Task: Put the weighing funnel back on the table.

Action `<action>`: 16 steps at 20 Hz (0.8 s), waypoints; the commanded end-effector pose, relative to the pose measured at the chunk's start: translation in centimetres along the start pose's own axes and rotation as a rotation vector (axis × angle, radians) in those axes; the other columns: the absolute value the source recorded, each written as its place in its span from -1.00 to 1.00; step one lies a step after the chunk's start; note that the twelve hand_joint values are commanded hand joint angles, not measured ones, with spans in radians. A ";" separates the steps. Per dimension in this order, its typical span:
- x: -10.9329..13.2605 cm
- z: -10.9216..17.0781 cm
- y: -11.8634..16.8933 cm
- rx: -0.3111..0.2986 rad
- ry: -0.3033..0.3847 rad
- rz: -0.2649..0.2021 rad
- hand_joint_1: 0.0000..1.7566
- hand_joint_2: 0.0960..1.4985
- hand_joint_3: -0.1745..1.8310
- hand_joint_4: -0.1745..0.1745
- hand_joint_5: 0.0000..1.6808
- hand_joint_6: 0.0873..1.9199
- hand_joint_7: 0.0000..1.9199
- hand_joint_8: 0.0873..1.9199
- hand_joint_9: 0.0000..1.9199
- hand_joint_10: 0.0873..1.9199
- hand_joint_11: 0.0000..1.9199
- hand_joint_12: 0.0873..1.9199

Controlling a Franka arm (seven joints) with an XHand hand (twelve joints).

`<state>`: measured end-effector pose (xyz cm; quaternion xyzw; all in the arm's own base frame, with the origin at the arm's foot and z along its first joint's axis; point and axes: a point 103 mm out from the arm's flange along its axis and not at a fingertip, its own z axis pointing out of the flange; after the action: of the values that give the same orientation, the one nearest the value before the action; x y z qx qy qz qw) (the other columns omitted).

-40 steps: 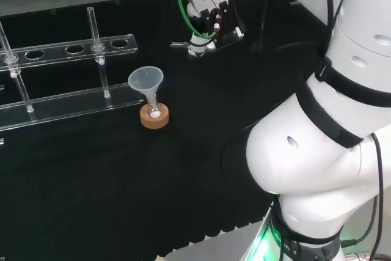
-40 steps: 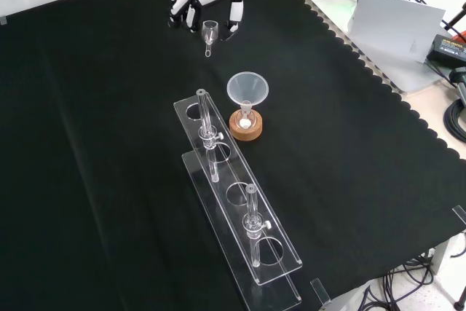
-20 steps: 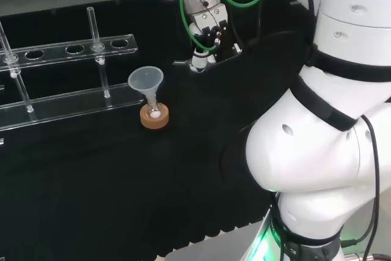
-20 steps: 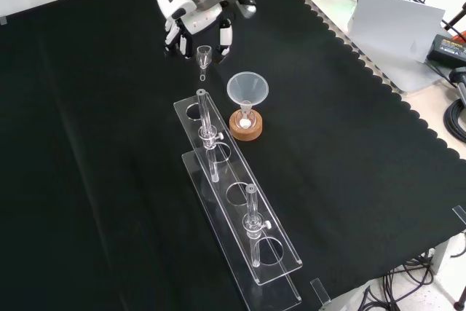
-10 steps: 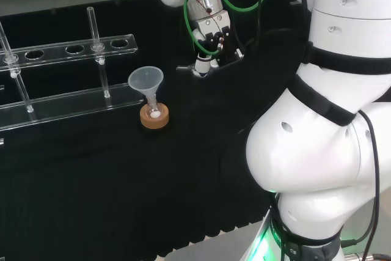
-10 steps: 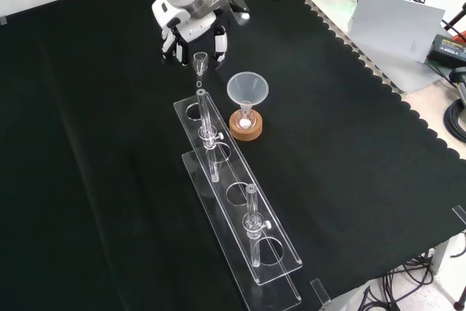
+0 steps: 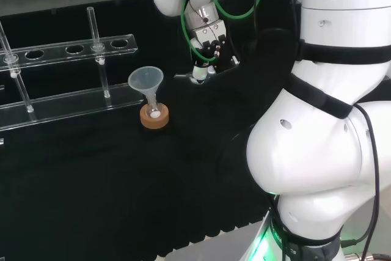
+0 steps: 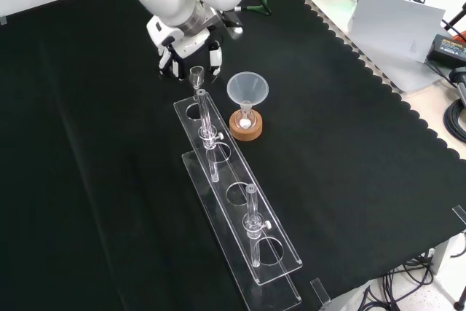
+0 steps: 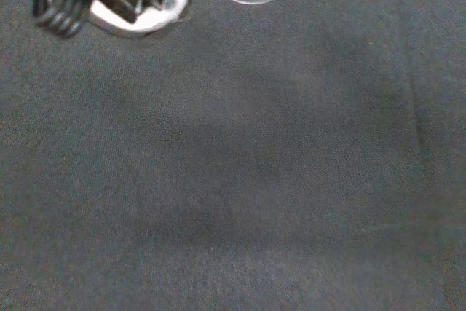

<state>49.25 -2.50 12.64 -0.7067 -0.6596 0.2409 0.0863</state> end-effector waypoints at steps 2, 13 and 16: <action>0.4 0.6 1.5 0.012 -0.014 -0.012 0.29 -0.25 -0.15 1.00 0.60 -0.49 -0.52 -0.46 -0.14 -0.67 -0.33 0.17; 0.4 2.0 3.0 0.036 -0.001 -0.022 0.29 -0.25 -0.15 1.00 0.60 -0.49 -0.52 -0.46 -0.14 -0.67 -0.33 0.17; 0.5 2.2 3.3 0.040 -0.016 -0.028 0.29 -0.25 -0.15 1.00 0.60 -0.49 -0.52 -0.46 -0.14 -0.67 -0.33 0.17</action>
<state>51.03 -2.76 9.60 -0.6979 -0.6628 0.2526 0.0992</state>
